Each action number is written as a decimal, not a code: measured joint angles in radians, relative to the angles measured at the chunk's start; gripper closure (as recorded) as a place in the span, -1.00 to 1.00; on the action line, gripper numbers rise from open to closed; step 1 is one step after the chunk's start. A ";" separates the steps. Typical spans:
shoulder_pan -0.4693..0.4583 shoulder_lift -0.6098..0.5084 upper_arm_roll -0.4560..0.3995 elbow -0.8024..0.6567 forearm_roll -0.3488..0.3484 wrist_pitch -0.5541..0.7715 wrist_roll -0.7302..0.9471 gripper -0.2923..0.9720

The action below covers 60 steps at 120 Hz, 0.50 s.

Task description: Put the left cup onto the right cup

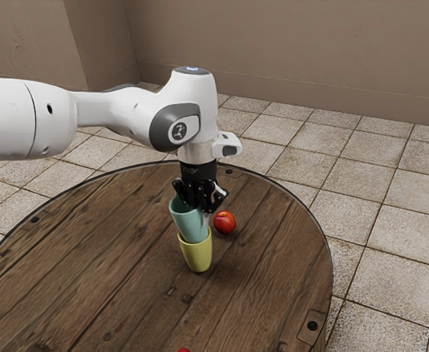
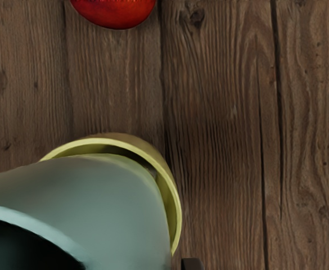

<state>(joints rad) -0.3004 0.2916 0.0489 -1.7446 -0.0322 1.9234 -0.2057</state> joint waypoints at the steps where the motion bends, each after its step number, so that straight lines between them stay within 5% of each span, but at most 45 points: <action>1: 0.000 0.000 0.000 0.000 0.000 0.000 0.000 0.49; 26: 0.000 -0.035 0.003 0.060 0.012 -0.021 -0.010 -0.12; 60: 0.009 -0.172 0.083 0.260 0.042 -0.182 0.058 -0.41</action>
<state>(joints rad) -0.2919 0.1201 0.1319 -1.4845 0.0093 1.7419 -0.1482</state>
